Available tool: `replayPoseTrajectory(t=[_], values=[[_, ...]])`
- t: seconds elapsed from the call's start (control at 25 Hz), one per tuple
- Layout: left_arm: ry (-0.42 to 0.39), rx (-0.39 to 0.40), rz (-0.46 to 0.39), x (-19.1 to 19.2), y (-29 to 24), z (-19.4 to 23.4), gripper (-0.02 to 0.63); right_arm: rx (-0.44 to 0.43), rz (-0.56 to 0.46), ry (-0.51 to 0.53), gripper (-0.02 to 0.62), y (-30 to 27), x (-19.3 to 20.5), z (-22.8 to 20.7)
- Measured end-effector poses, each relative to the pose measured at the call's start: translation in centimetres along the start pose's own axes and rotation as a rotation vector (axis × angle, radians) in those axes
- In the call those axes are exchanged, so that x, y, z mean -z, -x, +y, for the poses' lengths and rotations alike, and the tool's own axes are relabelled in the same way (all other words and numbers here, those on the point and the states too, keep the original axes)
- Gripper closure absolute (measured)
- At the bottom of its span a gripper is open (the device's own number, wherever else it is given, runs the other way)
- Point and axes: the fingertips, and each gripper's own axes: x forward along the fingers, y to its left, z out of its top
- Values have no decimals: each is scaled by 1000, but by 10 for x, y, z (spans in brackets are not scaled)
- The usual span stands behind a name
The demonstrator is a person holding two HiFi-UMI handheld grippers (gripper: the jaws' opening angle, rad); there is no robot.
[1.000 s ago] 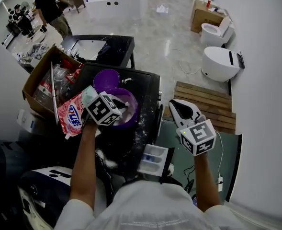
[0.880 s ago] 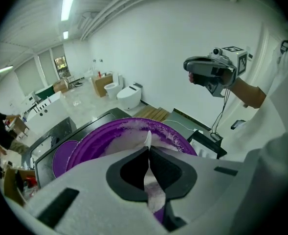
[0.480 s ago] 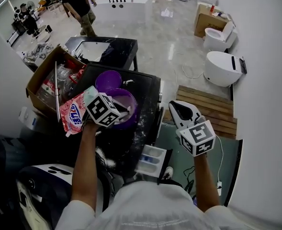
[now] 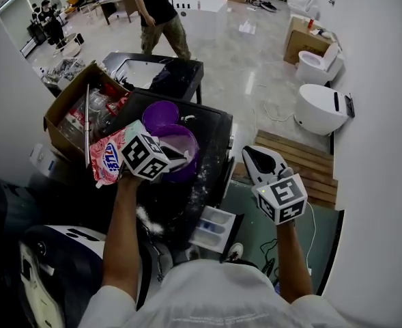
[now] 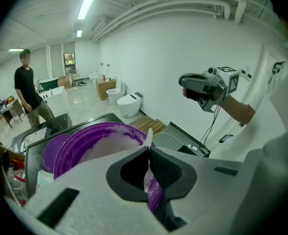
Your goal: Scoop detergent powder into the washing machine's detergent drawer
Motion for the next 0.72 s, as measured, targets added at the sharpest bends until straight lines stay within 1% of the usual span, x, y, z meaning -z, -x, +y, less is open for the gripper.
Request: replayPoseTrajectory(t=[0.12,0.36,0.72], values=[[22,-6,-45,1,7,-4,591,-6,-6,9,590,3,-2,4],[95,-18,-166,2,25,-7,591,-21,-12,19,590,4,-5,13],[271,-130,-430,9,59,18,591,-51,-30,42,589,-4,-13,28]])
